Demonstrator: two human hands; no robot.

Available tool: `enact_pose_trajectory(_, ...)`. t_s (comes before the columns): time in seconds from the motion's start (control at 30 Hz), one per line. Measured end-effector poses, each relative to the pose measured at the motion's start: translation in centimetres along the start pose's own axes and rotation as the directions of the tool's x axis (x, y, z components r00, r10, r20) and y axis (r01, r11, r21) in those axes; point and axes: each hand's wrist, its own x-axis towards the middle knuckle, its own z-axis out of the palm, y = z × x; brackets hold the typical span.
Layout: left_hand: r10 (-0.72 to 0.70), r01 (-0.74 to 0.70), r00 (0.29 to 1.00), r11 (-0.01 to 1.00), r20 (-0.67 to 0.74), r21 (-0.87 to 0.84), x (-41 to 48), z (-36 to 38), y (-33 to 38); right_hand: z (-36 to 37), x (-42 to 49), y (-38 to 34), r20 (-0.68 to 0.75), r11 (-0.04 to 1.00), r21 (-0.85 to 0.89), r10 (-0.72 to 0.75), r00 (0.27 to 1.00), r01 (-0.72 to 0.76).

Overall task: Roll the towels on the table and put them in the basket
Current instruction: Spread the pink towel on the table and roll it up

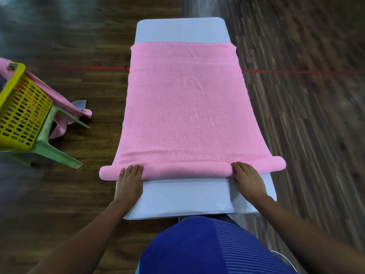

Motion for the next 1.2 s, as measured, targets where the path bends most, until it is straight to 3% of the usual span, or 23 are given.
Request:
enact_pose_trajectory(0.2, -0.01, 0.01, 1.0, 1.0, 0.029, 0.0, 1.1, -0.9, -0.2, -2.2, 1.7, -0.6, 0.124, 0.992, -0.114, 0.07, 0.99, -0.056)
enact_pose_trajectory(0.3, -0.012, 0.012, 0.983, 1.0, 0.184, 0.001, 1.5, -1.8, -0.5, -3.2, 2.7, -0.4, 0.279, 0.991, -0.11, 0.108, 0.954, -0.08)
enact_pose_trajectory(0.37, -0.034, 0.065, 0.967, 0.991, 0.251, -0.114, 1.9, -2.1, -0.9, -3.1, 2.7, -0.1, 0.326, 0.991, -0.09, 0.126, 0.937, -0.101)
enact_pose_trajectory(0.43, -0.075, 0.131, 0.971, 0.961, 0.226, -0.245, 2.1, -1.9, -1.4, -2.6, 2.3, 0.3, 0.204, 0.987, -0.12, 0.128, 0.971, -0.104)
enact_pose_trajectory(0.53, -0.116, 0.121, 0.993, 0.969, 0.036, -0.216, 1.9, -1.3, -1.6, -1.7, 1.9, 0.4, -0.022, 0.994, -0.082, 0.074, 0.997, -0.076)
enact_pose_trajectory(0.63, -0.088, 0.052, 0.982, 0.976, -0.167, -0.209, 1.6, -1.3, -0.6, -1.3, 1.8, -0.2, -0.071, 0.998, 0.019, 0.065, 0.995, -0.064)
enact_pose_trajectory(0.77, -0.026, -0.001, 0.99, 0.982, -0.136, -0.191, 0.6, -0.3, 0.4, -0.1, 0.6, -0.7, -0.062, 0.999, -0.029, 0.017, 0.998, -0.018)
enact_pose_trajectory(0.87, -0.032, 0.024, 0.999, 0.983, -0.039, -0.18, -0.2, 0.3, 0.7, 0.4, -0.1, -0.3, -0.081, 0.999, -0.024, 0.02, 0.997, -0.022)
enact_pose_trajectory(0.97, -0.065, 0.055, 0.997, 0.975, -0.043, -0.217, 0.6, 0.0, 0.6, 0.5, 0.9, -0.3, -0.092, 0.998, -0.034, 0.044, 0.995, -0.047)
enact_pose_trajectory(1.1, -0.057, 0.05, 0.998, 0.978, -0.03, -0.202, 1.5, -1.2, 0.6, -1.7, 2.4, -1.1, 0.071, 0.985, -0.143, 0.108, 0.992, -0.097)
enact_pose_trajectory(1.2, -0.026, 0.04, 0.993, 0.992, 0.115, -0.119, 2.0, -2.3, 0.3, -3.3, 3.2, -1.2, 0.295, 0.975, -0.201, 0.151, 0.944, -0.093)
